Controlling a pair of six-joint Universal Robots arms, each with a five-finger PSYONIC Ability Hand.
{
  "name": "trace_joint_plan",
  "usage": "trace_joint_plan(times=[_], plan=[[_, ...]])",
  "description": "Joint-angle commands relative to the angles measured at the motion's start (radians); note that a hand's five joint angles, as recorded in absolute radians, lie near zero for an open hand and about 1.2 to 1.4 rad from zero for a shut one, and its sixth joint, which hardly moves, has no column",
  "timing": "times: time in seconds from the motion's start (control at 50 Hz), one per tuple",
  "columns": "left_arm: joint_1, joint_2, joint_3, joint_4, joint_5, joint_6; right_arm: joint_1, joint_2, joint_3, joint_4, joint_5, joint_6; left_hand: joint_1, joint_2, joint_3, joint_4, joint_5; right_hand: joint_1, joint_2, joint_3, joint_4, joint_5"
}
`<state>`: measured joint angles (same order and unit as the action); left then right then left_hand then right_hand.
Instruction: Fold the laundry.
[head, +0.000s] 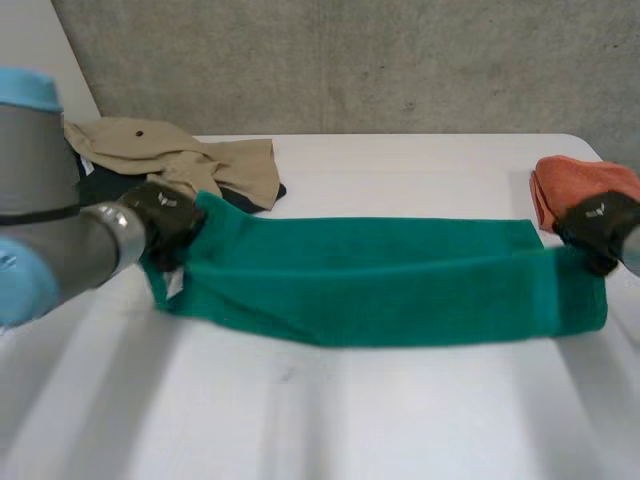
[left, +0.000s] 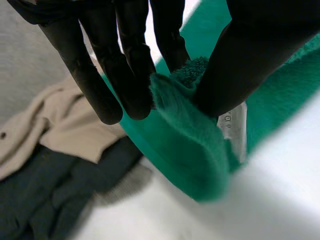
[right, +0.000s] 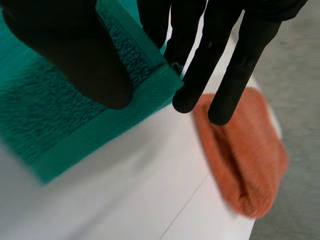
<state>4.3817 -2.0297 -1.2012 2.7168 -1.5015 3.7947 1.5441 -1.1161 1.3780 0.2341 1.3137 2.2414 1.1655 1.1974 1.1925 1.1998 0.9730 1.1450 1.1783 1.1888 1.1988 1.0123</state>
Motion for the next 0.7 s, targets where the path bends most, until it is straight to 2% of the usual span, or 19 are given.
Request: trace_joint_plan(times=[0.02,0.1,0.22,0.32,0.34,0.36,0.38,0.4,0.42,0.54,0.7], plan=[[-0.022,-0.269,0.367,-0.011,-0.078,-0.072,0.063,0.177,-0.187,-0.131,0.096,0.095,0.231,0.199,0.204,0.196,0.249,0.251,0.218,0.207,0.197,0.209],[-0.033,-0.378,0.526,-0.032,-0.109,-0.07,0.096,0.277,-0.302,-0.17,0.153,0.098,0.231,0.199,0.204,0.196,0.249,0.251,0.218,0.207,0.197,0.209],[-0.063,-0.5,0.738,-0.035,-0.141,-0.055,0.126,0.383,-0.428,-0.223,0.182,0.095,0.231,0.199,0.204,0.196,0.249,0.251,0.218,0.207,0.197,0.209],[-0.077,-0.605,0.909,-0.04,-0.161,0.017,0.145,0.475,-0.534,-0.292,0.214,0.096,0.231,0.199,0.204,0.196,0.249,0.251,0.218,0.207,0.197,0.209],[-0.08,-0.616,0.925,-0.037,-0.163,0.032,0.149,0.487,-0.548,-0.305,0.22,0.101,0.126,0.095,0.099,0.092,0.144,-0.104,-0.137,-0.148,-0.157,-0.146],[-0.083,-0.627,0.939,-0.037,-0.166,0.046,0.152,0.499,-0.559,-0.318,0.228,0.101,-0.174,-0.206,-0.201,-0.208,-0.156,-0.645,-0.678,-0.689,-0.699,-0.687],[-0.09,-0.642,0.962,-0.031,-0.169,0.074,0.163,0.522,-0.582,-0.344,0.248,0.101,-0.799,-0.831,-0.826,-0.833,-0.781,-0.97,-1.004,-1.014,-1.024,-1.012],[-0.091,-0.649,0.971,-0.025,-0.174,0.089,0.165,0.53,-0.589,-0.358,0.259,0.102,-0.948,-0.98,-0.975,-0.982,-0.93,-0.925,-0.959,-0.969,-0.979,-0.967],[-0.093,-0.653,0.982,-0.02,-0.177,0.094,0.166,0.536,-0.599,-0.372,0.268,0.106,-0.99,-1.022,-1.017,-1.024,-0.972,-0.97,-1.004,-1.014,-1.024,-1.012],[-0.09,-0.601,1.0,0.08,-0.194,0.097,0.172,0.498,-0.576,-0.424,0.306,0.191,-0.991,-1.023,-1.018,-1.025,-0.973,-0.97,-1.004,-1.014,-1.024,-1.012],[-0.091,-0.494,0.836,0.161,-0.102,0.026,0.191,0.391,-0.429,-0.434,0.3,0.291,-0.991,-1.023,-1.018,-1.025,-0.973,-0.97,-1.004,-1.014,-1.024,-1.012]])
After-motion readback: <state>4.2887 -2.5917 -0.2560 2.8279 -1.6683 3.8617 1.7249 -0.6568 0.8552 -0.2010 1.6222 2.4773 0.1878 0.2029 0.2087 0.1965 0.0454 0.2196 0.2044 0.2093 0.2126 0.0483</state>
